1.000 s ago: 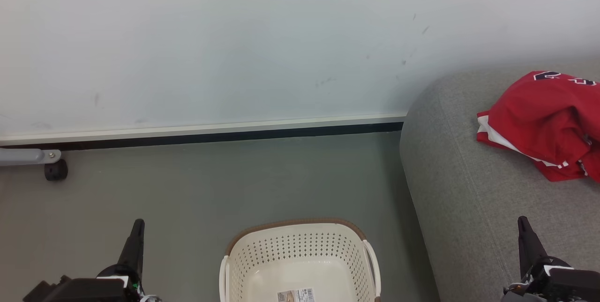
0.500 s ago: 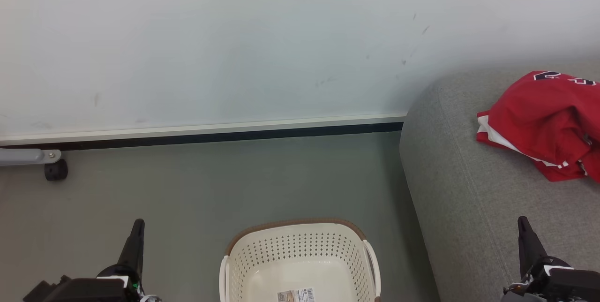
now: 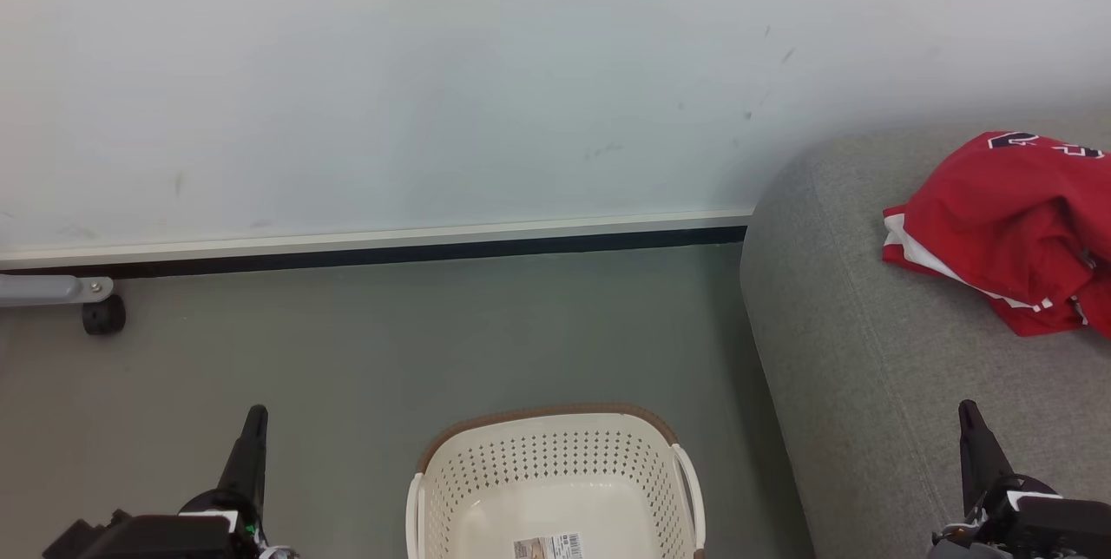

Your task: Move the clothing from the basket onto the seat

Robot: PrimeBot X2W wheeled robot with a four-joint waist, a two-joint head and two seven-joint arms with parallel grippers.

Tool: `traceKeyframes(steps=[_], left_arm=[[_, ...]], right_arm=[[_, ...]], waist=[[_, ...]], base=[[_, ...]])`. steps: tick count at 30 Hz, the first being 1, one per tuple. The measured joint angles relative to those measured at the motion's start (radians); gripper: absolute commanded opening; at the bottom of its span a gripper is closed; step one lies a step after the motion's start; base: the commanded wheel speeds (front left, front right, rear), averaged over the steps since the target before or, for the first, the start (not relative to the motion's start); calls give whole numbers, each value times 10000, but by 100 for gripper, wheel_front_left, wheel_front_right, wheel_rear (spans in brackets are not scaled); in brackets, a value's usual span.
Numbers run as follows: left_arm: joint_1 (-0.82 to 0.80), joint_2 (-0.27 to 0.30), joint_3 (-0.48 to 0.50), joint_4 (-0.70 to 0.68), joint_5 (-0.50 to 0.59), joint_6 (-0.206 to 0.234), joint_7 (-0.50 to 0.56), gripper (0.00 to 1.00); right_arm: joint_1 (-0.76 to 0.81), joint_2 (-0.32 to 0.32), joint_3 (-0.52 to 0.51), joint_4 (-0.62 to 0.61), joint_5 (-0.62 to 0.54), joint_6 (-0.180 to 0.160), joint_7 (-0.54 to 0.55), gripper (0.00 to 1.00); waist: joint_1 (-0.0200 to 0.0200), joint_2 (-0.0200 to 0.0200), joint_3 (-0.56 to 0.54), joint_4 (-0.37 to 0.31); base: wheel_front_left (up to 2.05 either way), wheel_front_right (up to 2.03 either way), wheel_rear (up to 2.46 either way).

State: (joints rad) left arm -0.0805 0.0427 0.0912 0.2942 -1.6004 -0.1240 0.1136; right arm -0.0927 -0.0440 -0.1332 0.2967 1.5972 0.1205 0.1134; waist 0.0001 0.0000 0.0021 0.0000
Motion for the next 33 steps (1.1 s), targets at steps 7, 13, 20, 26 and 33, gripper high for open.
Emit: traceKeyframes(steps=[7,13,20,26,33], left_arm=[[0,0,0,0,0,0,0,0],[0,0,0,0,0,0,0,0],[0,0,0,0,0,0,0,0],[0,0,0,0,0,0,0,0],[0,0,0,0,0,0,0,0]], right_arm=[[0,0,0,0,0,0,-2,0],[0,0,0,0,0,0,0,0],[0,0,0,0,0,0,-2,0],[0,0,0,-2,0,0,-2,0],[0,0,0,-2,0,0,0,0]], waist=[[0,0,0,0],[0,0,0,0],[0,0,0,0],[0,0,0,0],[-1,0,0,0]], base=[[0,0,0],[0,0,0],[0,0,0],[0,0,0],[0,0,0]])
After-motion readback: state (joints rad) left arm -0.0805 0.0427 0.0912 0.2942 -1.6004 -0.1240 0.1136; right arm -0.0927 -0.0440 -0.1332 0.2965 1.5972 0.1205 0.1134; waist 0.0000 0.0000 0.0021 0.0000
